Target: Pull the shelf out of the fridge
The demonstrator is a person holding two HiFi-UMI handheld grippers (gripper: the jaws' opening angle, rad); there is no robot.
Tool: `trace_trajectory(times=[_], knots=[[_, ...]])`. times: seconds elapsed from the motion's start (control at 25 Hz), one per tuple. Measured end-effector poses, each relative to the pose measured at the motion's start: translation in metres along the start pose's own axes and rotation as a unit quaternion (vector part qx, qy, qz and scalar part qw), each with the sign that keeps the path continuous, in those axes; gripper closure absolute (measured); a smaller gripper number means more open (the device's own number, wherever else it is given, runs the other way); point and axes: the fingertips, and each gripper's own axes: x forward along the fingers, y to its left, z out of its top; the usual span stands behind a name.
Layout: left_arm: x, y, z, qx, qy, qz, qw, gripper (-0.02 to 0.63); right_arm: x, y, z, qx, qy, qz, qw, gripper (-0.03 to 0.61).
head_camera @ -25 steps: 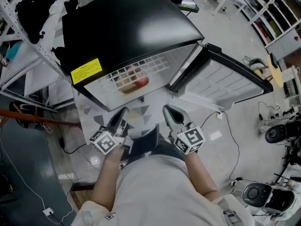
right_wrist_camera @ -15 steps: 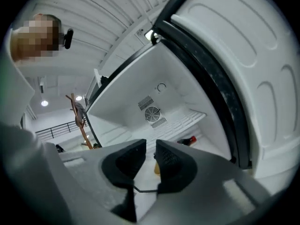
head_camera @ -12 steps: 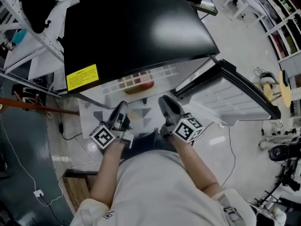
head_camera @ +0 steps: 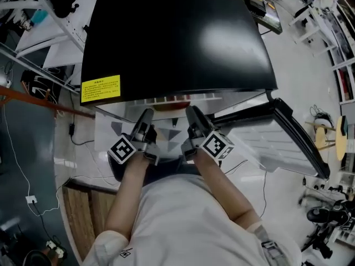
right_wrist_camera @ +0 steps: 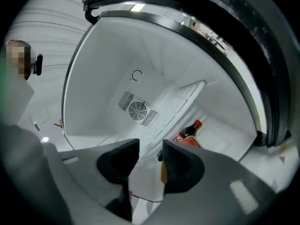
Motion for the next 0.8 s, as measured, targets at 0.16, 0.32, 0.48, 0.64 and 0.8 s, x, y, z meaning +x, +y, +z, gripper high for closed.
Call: trace_trajectory(times=[0.16,0.32,0.48,0.64,0.8], knots=[[0.008,0.009,0.006,0.004,-0.02,0.02,0.9996,0.471,0.016,-0.008,0.002,0.03,0.006,0.005,1.0,0.428],[0.015,0.012,0.015,0.0,-0.047,0.028,0.9985,0.465,0.028,-0.01,0.008,0.048,0.011,0.019,0.999,0.428],[0.024,0.014,0.022,-0.005,-0.072,0.032,0.9969,0.466,0.041,-0.013,0.014,0.067,0.015,0.032,0.997,0.428],[0.028,0.019,0.028,-0.016,-0.09,0.033,0.9952,0.488,0.052,-0.013,0.019,0.089,0.011,0.042,0.995,0.429],[0.03,0.018,0.034,-0.034,-0.11,0.021,0.9931,0.531,0.057,-0.015,0.017,0.104,0.014,0.038,0.994,0.475]])
